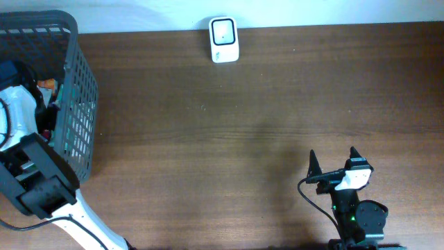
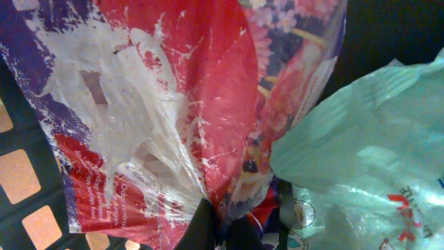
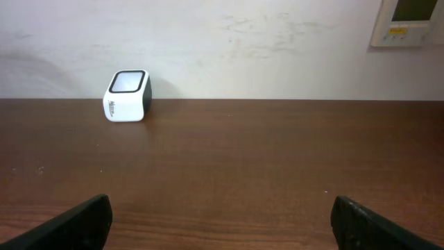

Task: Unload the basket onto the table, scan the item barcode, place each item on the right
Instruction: 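Reach the left gripper into the basket and grasp the red-purple tissue pack, then carry the tissue pack to the scanner and set it on the table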

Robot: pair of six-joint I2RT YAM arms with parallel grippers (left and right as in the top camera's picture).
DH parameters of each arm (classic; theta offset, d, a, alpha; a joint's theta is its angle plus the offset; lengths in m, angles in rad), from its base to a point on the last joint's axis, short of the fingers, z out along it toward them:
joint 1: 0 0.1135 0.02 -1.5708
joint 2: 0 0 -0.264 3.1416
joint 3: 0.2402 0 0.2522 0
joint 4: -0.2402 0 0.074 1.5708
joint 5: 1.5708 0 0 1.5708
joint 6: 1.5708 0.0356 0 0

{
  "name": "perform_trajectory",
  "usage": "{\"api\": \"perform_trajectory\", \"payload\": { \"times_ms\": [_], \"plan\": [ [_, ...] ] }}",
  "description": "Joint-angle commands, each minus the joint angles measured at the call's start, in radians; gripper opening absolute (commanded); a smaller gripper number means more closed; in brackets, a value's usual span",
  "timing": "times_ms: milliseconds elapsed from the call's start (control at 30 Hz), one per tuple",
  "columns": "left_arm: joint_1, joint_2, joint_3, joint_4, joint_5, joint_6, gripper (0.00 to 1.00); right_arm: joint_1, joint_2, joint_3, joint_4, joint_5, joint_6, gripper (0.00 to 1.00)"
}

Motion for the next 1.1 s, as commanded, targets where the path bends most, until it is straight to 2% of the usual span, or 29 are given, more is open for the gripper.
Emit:
{"api": "perform_trajectory", "payload": {
  "times_ms": [0, 100, 267, 333, 467, 667, 800, 967, 1000, 1067],
  "plan": [
    [-0.013, -0.027, 0.042, 0.002, -0.014, -0.114, 0.00, 0.008, -0.008, -0.009, -0.001, 0.005, 0.005, 0.99],
    [-0.029, -0.109, 0.124, -0.002, 0.013, -0.237, 0.00, 0.008, -0.008, -0.009, -0.001, 0.005, 0.005, 0.99],
    [-0.026, -0.321, 0.226, 0.022, 0.378, -0.270, 0.00, 0.008, -0.008, -0.009, -0.001, 0.005, 0.005, 0.99],
    [-0.023, -0.413, 0.229, 0.081, 0.414, -0.345, 0.00, 0.008, -0.008, -0.009, -0.001, 0.005, 0.005, 0.99],
    [-0.024, -0.530, 0.229, 0.132, 0.507, -0.351, 0.00, 0.008, -0.008, -0.009, -0.001, 0.005, 0.005, 0.99],
    [-0.043, -0.642, 0.229, 0.269, 0.867, -0.547, 0.00, 0.008, -0.008, -0.009, -0.001, 0.005, 0.005, 0.99],
    [-0.146, -0.653, 0.229, 0.269, 0.915, -0.603, 0.00, 0.008, -0.008, -0.009, -0.001, 0.005, 0.005, 0.99],
    [-0.398, -0.616, 0.227, 0.232, 0.916, -0.602, 0.00, 0.008, -0.008, -0.009, -0.001, 0.005, 0.005, 0.99],
    [-0.449, -0.599, 0.227, 0.219, 0.908, -0.602, 0.00, 0.008, -0.008, -0.009, -0.001, 0.005, 0.005, 0.99],
    [-0.549, -0.553, 0.227, 0.177, 0.799, -0.602, 0.00, 0.008, -0.008, -0.009, -0.001, 0.005, 0.005, 0.99]
  ]
}}
